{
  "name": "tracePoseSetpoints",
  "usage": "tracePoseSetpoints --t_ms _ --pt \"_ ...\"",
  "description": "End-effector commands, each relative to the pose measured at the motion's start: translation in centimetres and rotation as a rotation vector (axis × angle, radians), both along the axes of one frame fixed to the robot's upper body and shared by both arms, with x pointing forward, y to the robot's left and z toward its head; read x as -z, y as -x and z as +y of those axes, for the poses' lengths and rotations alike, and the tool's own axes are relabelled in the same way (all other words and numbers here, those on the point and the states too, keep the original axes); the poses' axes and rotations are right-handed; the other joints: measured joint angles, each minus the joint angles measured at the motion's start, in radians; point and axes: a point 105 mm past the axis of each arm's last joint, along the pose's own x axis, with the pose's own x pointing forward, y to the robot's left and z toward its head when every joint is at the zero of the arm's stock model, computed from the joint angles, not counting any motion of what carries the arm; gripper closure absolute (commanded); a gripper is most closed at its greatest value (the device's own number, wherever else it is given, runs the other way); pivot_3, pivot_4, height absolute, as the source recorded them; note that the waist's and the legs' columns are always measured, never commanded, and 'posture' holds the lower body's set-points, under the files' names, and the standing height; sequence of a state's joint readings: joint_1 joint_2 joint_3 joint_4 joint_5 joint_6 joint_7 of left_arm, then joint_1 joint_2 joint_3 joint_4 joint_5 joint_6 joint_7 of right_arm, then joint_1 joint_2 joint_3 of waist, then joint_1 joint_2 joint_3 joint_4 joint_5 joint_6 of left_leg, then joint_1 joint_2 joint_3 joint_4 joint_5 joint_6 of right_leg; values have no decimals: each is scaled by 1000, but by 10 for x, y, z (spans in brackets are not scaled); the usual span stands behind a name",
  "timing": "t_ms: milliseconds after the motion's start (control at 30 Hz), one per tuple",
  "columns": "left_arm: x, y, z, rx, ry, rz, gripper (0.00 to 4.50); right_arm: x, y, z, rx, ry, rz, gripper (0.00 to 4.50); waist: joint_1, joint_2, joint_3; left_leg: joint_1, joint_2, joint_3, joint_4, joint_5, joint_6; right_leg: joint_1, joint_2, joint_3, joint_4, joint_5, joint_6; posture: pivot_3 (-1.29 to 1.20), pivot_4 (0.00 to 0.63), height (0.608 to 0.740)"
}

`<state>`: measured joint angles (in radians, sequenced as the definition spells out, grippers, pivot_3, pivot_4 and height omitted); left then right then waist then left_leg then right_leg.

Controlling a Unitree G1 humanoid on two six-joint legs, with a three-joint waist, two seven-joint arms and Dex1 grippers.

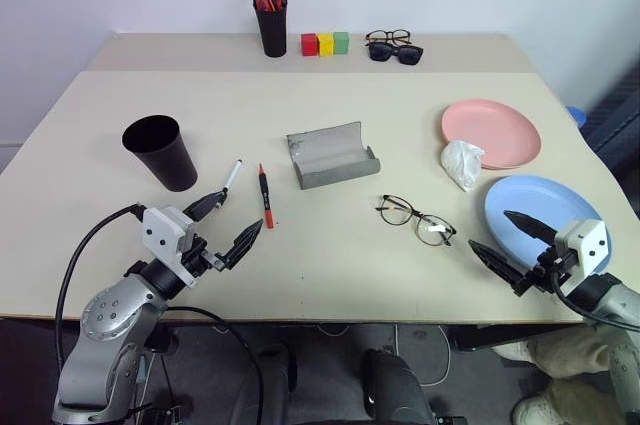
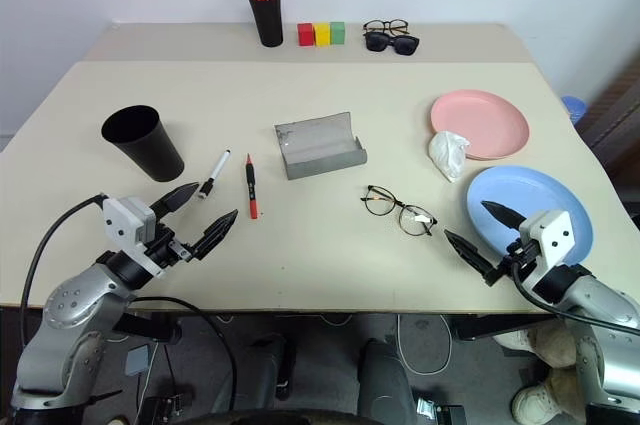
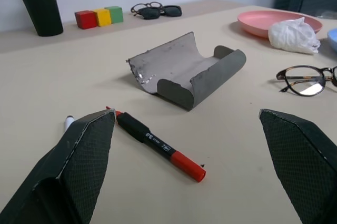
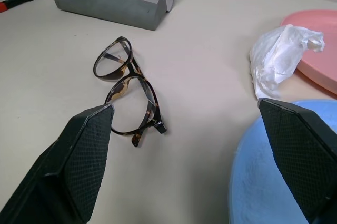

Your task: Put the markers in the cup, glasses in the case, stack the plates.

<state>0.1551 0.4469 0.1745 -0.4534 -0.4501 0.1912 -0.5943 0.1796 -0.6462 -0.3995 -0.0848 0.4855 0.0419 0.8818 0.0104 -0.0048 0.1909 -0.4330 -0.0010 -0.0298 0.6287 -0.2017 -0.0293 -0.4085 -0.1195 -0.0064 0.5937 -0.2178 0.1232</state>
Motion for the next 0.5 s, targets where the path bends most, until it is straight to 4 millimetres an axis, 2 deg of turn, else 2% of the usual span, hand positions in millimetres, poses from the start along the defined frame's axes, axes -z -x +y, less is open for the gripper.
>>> tracePoseSetpoints --t_ms 33,500 --pt "-11 4 0 12 4 -31 0 -18 -1 0 -8 24 -58 26 0 0 0 0 0 0 0 0 0 0 0 0 0 0 0 0 150 740" --pt "-11 4 -3 12 4 -26 0 -12 -1 -1 -7 29 -50 26 0 0 0 0 0 0 0 0 0 0 0 0 0 0 0 0 150 740"
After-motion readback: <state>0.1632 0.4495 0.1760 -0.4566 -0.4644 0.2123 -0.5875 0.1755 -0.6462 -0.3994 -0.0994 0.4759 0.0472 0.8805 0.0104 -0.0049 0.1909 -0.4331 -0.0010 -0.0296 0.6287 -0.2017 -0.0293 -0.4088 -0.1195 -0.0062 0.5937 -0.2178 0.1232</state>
